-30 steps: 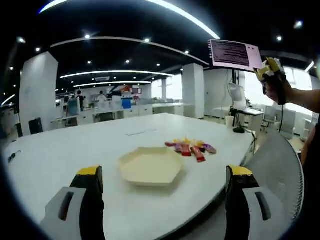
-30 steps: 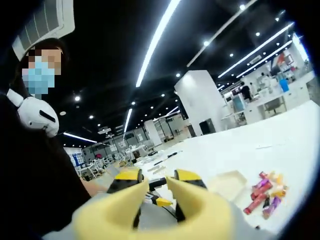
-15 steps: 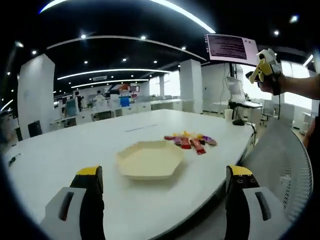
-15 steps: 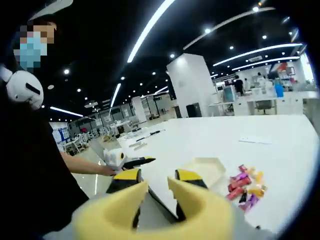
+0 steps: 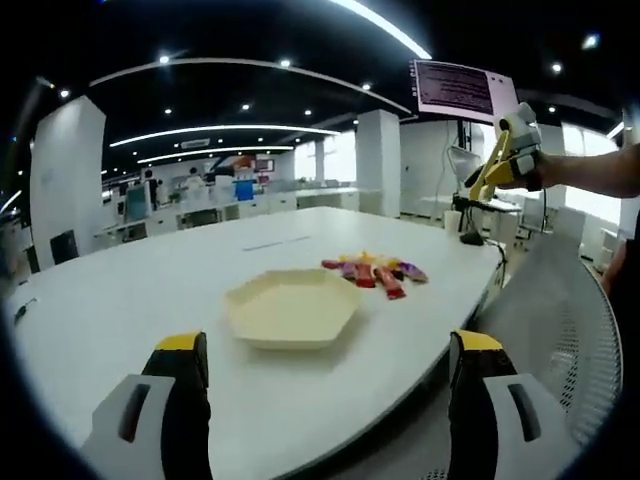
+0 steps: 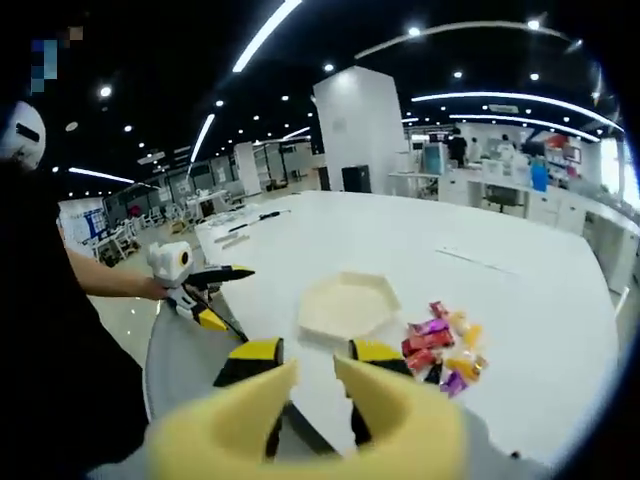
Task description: Place the target food into the container with the food tongs after gripping and lifting it, then release it inside without dropping or visibly crushing the food.
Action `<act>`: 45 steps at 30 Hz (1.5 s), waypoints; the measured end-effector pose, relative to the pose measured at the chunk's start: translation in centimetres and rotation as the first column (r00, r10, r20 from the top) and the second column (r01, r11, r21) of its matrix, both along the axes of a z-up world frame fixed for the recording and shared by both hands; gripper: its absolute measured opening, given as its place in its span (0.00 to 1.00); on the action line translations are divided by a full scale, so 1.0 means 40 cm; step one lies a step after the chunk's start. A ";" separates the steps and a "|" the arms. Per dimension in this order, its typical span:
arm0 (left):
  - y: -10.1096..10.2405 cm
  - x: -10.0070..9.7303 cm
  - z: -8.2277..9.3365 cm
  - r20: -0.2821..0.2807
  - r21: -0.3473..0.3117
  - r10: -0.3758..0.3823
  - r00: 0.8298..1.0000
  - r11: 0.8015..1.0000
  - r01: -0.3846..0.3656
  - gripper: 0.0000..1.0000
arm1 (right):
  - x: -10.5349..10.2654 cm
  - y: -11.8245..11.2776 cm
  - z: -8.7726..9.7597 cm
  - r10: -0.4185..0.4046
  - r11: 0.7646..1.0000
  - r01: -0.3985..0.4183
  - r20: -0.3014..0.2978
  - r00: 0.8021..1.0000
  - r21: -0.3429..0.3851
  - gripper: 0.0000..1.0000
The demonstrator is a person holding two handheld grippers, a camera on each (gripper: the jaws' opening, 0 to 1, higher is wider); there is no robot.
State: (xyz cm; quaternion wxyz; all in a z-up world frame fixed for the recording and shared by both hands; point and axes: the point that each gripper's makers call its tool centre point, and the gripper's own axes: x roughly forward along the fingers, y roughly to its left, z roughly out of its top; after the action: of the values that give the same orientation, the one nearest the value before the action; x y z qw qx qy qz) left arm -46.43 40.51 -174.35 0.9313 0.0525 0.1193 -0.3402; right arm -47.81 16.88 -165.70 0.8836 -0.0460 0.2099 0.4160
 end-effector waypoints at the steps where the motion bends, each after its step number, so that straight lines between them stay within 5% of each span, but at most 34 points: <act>1: -0.001 0.000 -0.001 -0.003 0.000 -0.001 1.000 1.000 0.001 0.97 | 0.011 -0.009 -0.009 -0.011 1.000 0.011 0.000 1.000 -0.020 0.25; 11: 0.006 0.002 -0.004 -0.008 0.004 0.017 1.000 1.000 -0.017 0.95 | 0.089 -0.021 -0.084 -0.056 0.995 0.052 -0.042 0.998 -0.085 0.25; 18: 0.007 0.004 -0.007 -0.012 0.007 0.021 1.000 1.000 -0.021 0.95 | 0.157 -0.081 -0.162 -0.213 0.969 0.194 -0.120 0.970 -0.153 0.25; 24: -0.002 -0.002 -0.009 -0.029 -0.006 0.001 1.000 1.000 -0.002 0.92 | 0.220 -0.137 -0.211 -0.385 0.921 0.357 -0.219 0.897 -0.155 0.25; 26: -0.003 -0.002 -0.008 -0.023 -0.005 0.000 1.000 1.000 0.000 0.93 | 0.234 -0.163 -0.243 -0.473 0.881 0.441 -0.293 0.831 -0.172 0.25; 32: 0.001 0.000 -0.011 -0.032 -0.004 0.011 0.999 1.000 -0.011 0.94 | 0.263 -0.198 -0.309 -0.581 0.810 0.549 -0.412 0.702 -0.207 0.25; 37: 0.003 0.001 -0.012 -0.037 -0.001 0.017 0.999 1.000 -0.017 0.93 | 0.275 -0.213 -0.351 -0.631 0.773 0.571 -0.421 0.652 -0.274 0.26; 42: 0.003 0.001 -0.015 -0.046 0.000 0.020 0.999 1.000 -0.020 0.91 | 0.285 -0.207 -0.376 -0.663 0.727 0.643 -0.492 0.565 -0.241 0.26; 45: 0.003 0.000 -0.018 -0.053 0.002 0.017 0.998 1.000 -0.017 0.90 | 0.290 -0.225 -0.391 -0.700 0.698 0.655 -0.463 0.543 -0.288 0.26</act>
State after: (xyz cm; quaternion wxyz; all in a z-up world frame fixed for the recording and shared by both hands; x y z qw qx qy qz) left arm -46.45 40.61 -175.06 0.9305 0.0430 0.1448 -0.3336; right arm -36.23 7.86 -181.33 0.8750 0.1225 0.4675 0.0282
